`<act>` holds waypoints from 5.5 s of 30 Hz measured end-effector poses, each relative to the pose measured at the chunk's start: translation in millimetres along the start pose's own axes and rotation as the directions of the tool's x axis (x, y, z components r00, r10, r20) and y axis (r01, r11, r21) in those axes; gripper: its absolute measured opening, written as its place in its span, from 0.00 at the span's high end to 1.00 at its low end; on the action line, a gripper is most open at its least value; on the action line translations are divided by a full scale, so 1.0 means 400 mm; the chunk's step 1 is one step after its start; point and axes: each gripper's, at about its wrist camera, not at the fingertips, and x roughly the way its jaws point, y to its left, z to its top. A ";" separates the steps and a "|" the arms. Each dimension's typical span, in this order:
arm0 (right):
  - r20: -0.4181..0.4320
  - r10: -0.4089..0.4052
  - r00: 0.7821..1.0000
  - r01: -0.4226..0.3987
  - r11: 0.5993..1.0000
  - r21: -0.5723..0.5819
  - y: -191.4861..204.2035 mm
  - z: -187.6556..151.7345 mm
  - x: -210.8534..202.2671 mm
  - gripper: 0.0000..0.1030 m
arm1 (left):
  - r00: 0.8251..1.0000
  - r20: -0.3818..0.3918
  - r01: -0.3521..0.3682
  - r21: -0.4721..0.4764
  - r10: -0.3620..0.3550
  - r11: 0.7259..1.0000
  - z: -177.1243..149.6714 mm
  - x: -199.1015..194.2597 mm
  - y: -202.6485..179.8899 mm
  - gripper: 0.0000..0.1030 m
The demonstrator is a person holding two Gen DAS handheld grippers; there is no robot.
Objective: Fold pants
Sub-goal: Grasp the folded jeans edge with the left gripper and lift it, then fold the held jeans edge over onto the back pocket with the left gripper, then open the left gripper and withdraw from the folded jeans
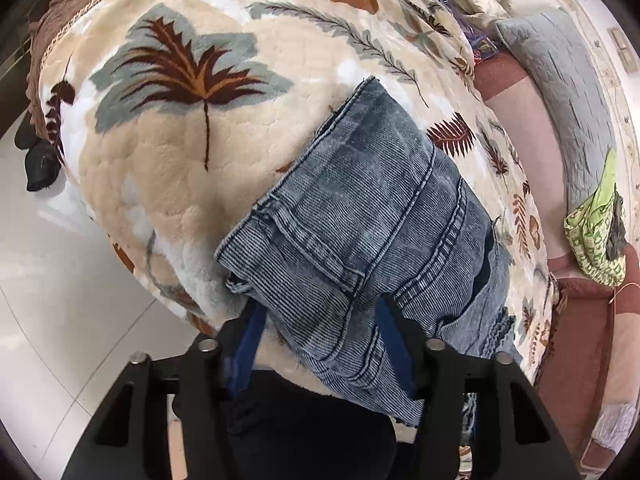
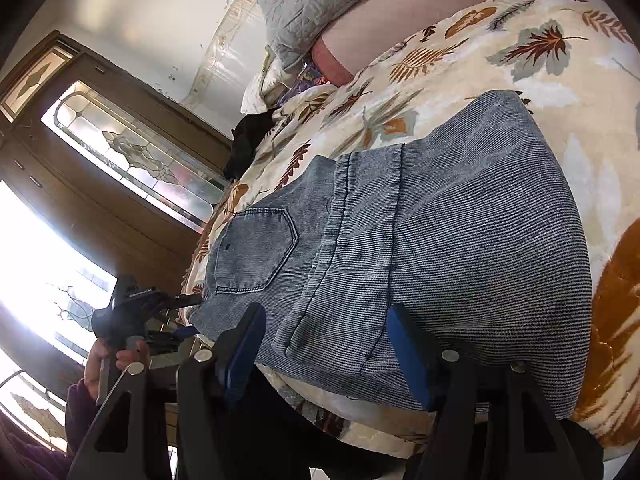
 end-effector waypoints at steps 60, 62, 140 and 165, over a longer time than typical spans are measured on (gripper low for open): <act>0.424 -0.068 0.903 -0.043 0.968 0.247 -0.200 0.042 -0.388 0.35 | 0.993 0.098 -0.077 0.958 -0.063 0.278 -0.630 -0.010 -0.799 0.88; 0.437 -0.096 0.894 -0.027 0.963 0.267 -0.219 0.046 -0.414 0.35 | 0.999 0.042 -0.036 0.974 -0.020 0.223 -0.683 0.062 -0.814 0.88; 0.278 -0.389 0.878 0.436 0.890 -0.134 0.182 0.072 -0.353 0.29 | 0.855 0.509 -0.367 0.732 -0.102 0.574 -0.439 -0.188 -0.554 0.20; 0.248 -0.394 0.885 0.432 0.894 -0.118 0.167 0.061 -0.323 0.29 | 0.863 0.502 -0.389 0.729 -0.053 0.564 -0.434 -0.148 -0.546 0.20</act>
